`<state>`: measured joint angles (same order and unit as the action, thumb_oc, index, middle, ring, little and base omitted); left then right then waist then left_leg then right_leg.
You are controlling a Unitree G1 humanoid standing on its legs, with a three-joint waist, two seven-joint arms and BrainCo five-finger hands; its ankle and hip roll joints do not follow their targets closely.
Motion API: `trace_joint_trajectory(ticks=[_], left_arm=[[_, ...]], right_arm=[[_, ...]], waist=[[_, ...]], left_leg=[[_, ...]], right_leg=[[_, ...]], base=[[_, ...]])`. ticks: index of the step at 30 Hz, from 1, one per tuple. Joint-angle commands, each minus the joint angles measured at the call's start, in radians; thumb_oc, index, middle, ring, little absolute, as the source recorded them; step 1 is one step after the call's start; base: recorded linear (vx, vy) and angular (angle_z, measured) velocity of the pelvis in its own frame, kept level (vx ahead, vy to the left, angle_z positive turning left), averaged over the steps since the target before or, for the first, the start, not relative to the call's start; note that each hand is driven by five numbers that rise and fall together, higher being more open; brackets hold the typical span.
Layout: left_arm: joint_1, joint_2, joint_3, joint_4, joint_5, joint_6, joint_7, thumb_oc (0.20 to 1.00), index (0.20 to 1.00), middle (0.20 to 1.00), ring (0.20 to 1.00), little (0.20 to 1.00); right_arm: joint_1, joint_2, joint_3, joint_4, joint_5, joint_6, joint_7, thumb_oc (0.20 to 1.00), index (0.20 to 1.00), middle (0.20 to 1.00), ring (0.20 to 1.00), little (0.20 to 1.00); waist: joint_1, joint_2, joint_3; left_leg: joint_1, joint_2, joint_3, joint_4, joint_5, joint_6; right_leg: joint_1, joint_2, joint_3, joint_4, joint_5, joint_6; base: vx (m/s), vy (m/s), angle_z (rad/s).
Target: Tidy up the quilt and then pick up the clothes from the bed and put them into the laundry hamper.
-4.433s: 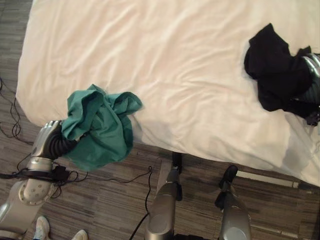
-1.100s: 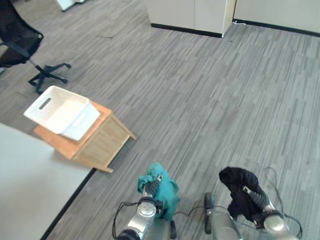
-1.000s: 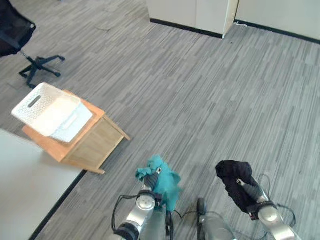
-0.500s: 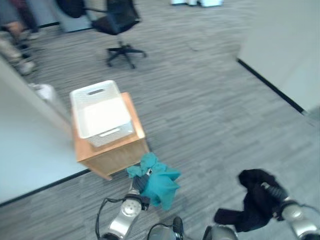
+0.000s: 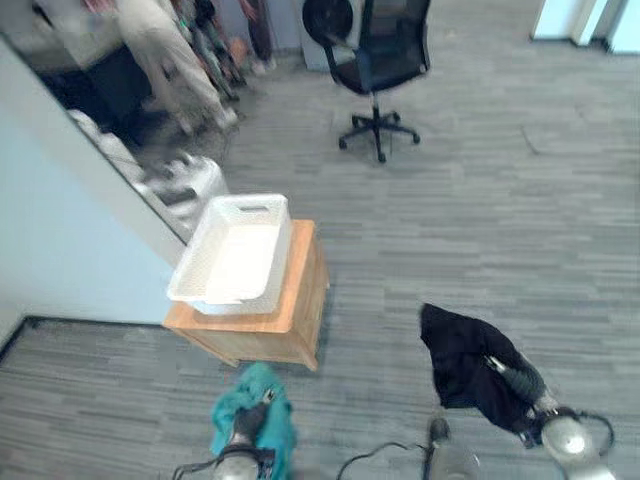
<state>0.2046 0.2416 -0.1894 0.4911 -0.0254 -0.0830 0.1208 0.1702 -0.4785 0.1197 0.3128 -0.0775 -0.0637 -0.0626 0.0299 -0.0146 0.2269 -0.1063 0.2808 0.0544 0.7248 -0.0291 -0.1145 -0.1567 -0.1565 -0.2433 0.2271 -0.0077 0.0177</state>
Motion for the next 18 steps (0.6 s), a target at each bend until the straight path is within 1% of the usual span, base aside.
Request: trace_joint_trajectory(ticks=[1,2,3,4,5,6,7,8,9,10,11,12,13,14,15,16,17,18], left_arm=[[-0.086,0.103,0.0,-0.082,0.016,-0.055,0.006,0.2,0.2,0.2,0.2,0.2],[-0.081,0.1,-0.002,-0.084,0.022,-0.054,0.004,0.2,0.2,0.2,0.2,0.2],[-0.073,0.103,-0.006,-0.09,0.031,-0.053,0.001,0.2,0.2,0.2,0.2,0.2],[-0.067,0.104,-0.003,-0.098,0.036,-0.051,-0.001,0.2,0.2,0.2,0.2,0.2],[-0.059,0.111,0.002,-0.117,0.045,-0.049,-0.001,0.2,0.2,0.2,0.2,0.2],[-0.056,0.112,0.003,-0.121,0.045,-0.047,-0.002,0.2,0.2,0.2,0.2,0.2],[-0.052,0.114,0.005,-0.128,0.048,-0.045,-0.005,0.2,0.2,0.2,0.2,0.2],[-0.035,0.116,0.015,-0.129,0.048,-0.036,-0.013,0.2,0.2,0.2,0.2,0.2],[-0.029,0.119,0.012,-0.114,0.05,-0.032,-0.016,0.2,0.2,0.2,0.2,0.2],[-0.029,0.124,0.009,-0.102,0.06,-0.024,-0.014,0.2,0.2,0.2,0.2,0.2],[-0.036,0.129,0.006,-0.091,0.072,-0.02,-0.006,0.2,0.2,0.2,0.2,0.2],[-0.037,0.129,0.006,-0.09,0.073,-0.02,-0.006,0.2,0.2,0.2,0.2,0.2],[-0.046,0.14,0.003,-0.073,0.093,-0.016,0.007,0.2,0.2,0.2,0.2,0.2],[-0.058,0.149,0.004,-0.072,0.105,-0.013,0.015,0.2,0.2,0.2,0.2,0.2],[-0.079,0.167,0.003,-0.071,0.115,-0.014,0.027,0.2,0.2,0.2,0.2,0.2],[-0.081,0.17,0.005,-0.075,0.115,-0.018,0.031,0.2,0.2,0.2,0.2,0.2],[-0.08,0.17,0.006,-0.076,0.115,-0.018,0.031,0.2,0.2,0.2,0.2,0.2],[-0.083,0.18,0.014,-0.087,0.113,-0.025,0.036,0.2,0.2,0.2,0.2,0.2]], right_arm=[[-0.088,-0.035,0.02,-0.032,0.011,-0.06,-0.018,0.2,0.2,0.2,0.2,0.2],[-0.096,-0.034,0.029,-0.027,0.006,-0.058,-0.016,0.2,0.2,0.2,0.2,0.2],[-0.103,-0.024,0.045,-0.003,0.01,-0.063,-0.019,0.2,0.2,0.2,0.2,0.2],[-0.108,-0.014,0.048,0.012,0.016,-0.064,-0.022,0.2,0.2,0.2,0.2,0.2],[-0.116,-0.006,0.051,0.027,0.018,-0.064,-0.027,0.2,0.2,0.2,0.2,0.2],[-0.118,-0.005,0.053,0.03,0.018,-0.065,-0.028,0.2,0.2,0.2,0.2,0.2],[-0.128,0.005,0.057,0.052,0.024,-0.062,-0.031,0.2,0.2,0.2,0.2,0.2],[-0.149,0.025,0.066,0.089,0.023,-0.057,-0.033,0.2,0.2,0.2,0.2,0.2],[-0.156,0.041,0.074,0.106,0.021,-0.061,-0.036,0.2,0.2,0.2,0.2,0.2],[-0.156,0.05,0.071,0.105,0.021,-0.065,-0.037,0.2,0.2,0.2,0.2,0.2],[-0.156,0.062,0.068,0.107,0.025,-0.066,-0.036,0.2,0.2,0.2,0.2,0.2],[-0.157,0.063,0.069,0.107,0.025,-0.066,-0.036,0.2,0.2,0.2,0.2,0.2],[-0.164,0.077,0.071,0.118,0.027,-0.062,-0.04,0.2,0.2,0.2,0.2,0.2],[-0.163,0.087,0.07,0.117,0.026,-0.061,-0.043,0.2,0.2,0.2,0.2,0.2],[-0.157,0.095,0.069,0.114,0.03,-0.063,-0.045,0.2,0.2,0.2,0.2,0.2],[-0.15,0.095,0.069,0.109,0.032,-0.064,-0.045,0.2,0.2,0.2,0.2,0.2],[-0.15,0.095,0.07,0.108,0.032,-0.064,-0.045,0.2,0.2,0.2,0.2,0.2],[-0.136,0.095,0.072,0.099,0.038,-0.069,-0.049,0.2,0.2,0.2,0.2,0.2]], waist=[[0.011,-0.036,0.052],[0.021,-0.037,0.046],[0.02,-0.034,0.039],[0.019,-0.031,0.032],[0.017,-0.029,0.023],[0.016,-0.032,0.023],[0.021,-0.03,0.019],[0.038,-0.027,0.001],[0.038,-0.03,-0.009],[0.037,-0.03,-0.015],[0.022,-0.03,-0.014],[0.019,-0.032,-0.013],[0.0,-0.03,-0.006],[-0.015,-0.022,-0.001],[-0.036,-0.01,0.005],[-0.043,-0.01,0.009],[-0.045,-0.01,0.009],[-0.063,-0.006,0.016]], left_leg=[[-0.012,-0.073,0.223,-0.182,-0.05,0.064],[-0.036,-0.078,0.267,-0.236,-0.053,0.064],[-0.036,-0.079,0.34,-0.321,-0.055,0.043],[-0.039,-0.074,0.42,-0.379,-0.048,0.042],[-0.031,-0.069,0.508,-0.44,-0.021,0.039],[-0.026,-0.074,0.51,-0.451,-0.015,0.04],[-0.031,-0.065,0.57,-0.472,0.01,0.038],[0.003,-0.09,0.575,-0.563,0.01,0.064],[0.046,-0.148,0.55,-0.631,-0.001,0.098],[0.08,-0.182,0.528,-0.663,-0.019,0.125],[0.122,-0.215,0.517,-0.702,-0.036,0.149],[0.124,-0.223,0.515,-0.71,-0.035,0.155],[0.156,-0.239,0.49,-0.734,-0.041,0.17],[0.179,-0.239,0.471,-0.753,-0.045,0.18],[0.222,-0.234,0.421,-0.784,-0.047,0.179],[0.234,-0.236,0.394,-0.791,-0.047,0.175],[0.235,-0.236,0.392,-0.792,-0.047,0.175],[0.236,-0.221,0.354,-0.786,-0.03,0.159]], right_leg=[[0.257,-0.032,-0.048,-0.216,-0.052,0.075],[0.276,-0.024,-0.068,-0.22,-0.063,0.077],[0.304,-0.015,-0.09,-0.215,-0.094,0.087],[0.319,-0.002,-0.117,-0.211,-0.105,0.088],[0.335,0.008,-0.151,-0.201,-0.117,0.094],[0.335,0.005,-0.151,-0.201,-0.117,0.094],[0.351,0.017,-0.182,-0.185,-0.125,0.096],[0.371,0.022,-0.225,-0.132,-0.127,0.112],[0.362,0.0,-0.245,-0.036,-0.108,0.142],[0.344,-0.01,-0.246,0.09,-0.048,0.184],[0.306,-0.052,-0.243,0.223,0.025,0.234],[0.299,-0.061,-0.242,0.238,0.022,0.237],[0.251,-0.084,-0.207,0.354,0.094,0.244],[0.196,-0.099,-0.169,0.446,0.103,0.244],[0.122,-0.105,-0.101,0.489,0.072,0.24],[0.099,-0.104,-0.075,0.453,0.05,0.23],[0.101,-0.105,-0.077,0.452,0.048,0.23],[0.071,-0.079,-0.046,0.308,0.027,0.186]], base=[[0.26,-0.146,0.53],[0.45,-0.208,0.62],[0.42,-0.159,0.51],[0.43,-0.13,0.79],[0.24,-0.071,0.88],[0.24,-0.059,0.87],[0.36,-0.021,0.75],[0.49,0.058,0.61],[0.54,0.146,0.6],[0.44,0.223,1.01],[0.29,0.164,1.13],[0.24,0.122,1.1],[0.18,0.04,0.99],[0.44,-0.035,0.94],[0.43,-0.087,1.38],[0.34,-0.096,1.28],[0.22,-0.224,1.53],[0.12,-0.186,1.09]])
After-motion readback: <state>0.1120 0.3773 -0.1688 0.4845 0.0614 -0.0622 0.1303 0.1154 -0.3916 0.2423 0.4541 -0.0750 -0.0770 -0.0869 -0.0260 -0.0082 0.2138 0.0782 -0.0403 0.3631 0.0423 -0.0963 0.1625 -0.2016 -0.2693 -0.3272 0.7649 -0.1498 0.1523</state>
